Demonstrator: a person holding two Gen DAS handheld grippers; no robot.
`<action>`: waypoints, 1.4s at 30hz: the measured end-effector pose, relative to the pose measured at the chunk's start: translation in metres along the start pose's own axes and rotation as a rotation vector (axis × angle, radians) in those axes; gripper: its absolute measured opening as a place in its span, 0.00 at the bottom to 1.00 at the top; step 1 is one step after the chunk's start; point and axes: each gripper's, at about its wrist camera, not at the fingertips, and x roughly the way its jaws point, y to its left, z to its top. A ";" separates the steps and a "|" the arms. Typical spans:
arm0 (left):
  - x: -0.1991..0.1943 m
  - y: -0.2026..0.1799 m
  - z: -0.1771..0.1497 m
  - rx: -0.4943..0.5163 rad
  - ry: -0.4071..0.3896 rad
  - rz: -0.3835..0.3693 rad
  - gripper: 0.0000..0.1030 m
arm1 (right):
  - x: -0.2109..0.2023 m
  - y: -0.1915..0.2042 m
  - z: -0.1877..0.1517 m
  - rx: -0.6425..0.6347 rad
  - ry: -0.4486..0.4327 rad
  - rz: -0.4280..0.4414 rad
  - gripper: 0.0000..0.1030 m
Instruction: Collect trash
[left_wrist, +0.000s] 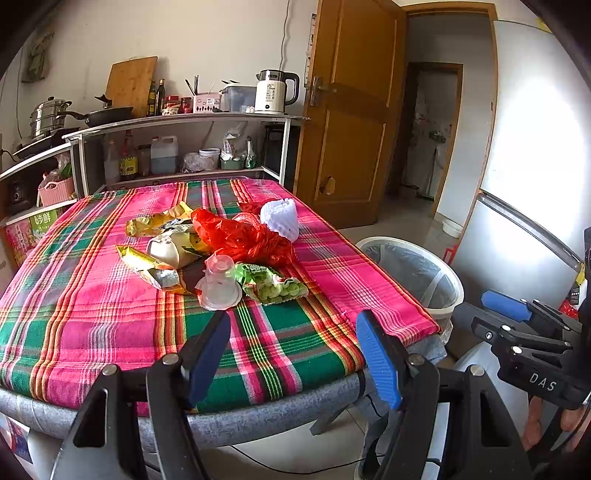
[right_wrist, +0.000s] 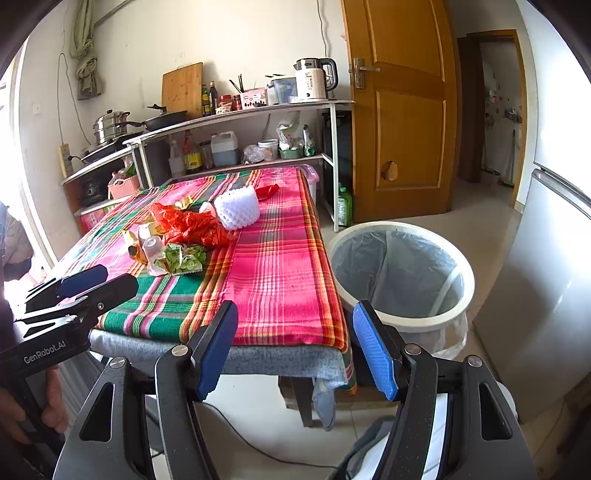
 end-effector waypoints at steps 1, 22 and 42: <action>0.000 0.000 0.000 -0.001 0.000 -0.002 0.70 | 0.000 0.000 0.000 -0.001 0.000 0.000 0.64; -0.004 -0.002 0.000 0.005 -0.010 -0.002 0.70 | 0.000 0.001 0.001 -0.003 -0.006 -0.002 0.64; -0.007 -0.001 0.001 0.001 -0.011 -0.008 0.70 | 0.000 0.002 0.002 -0.001 -0.004 -0.005 0.64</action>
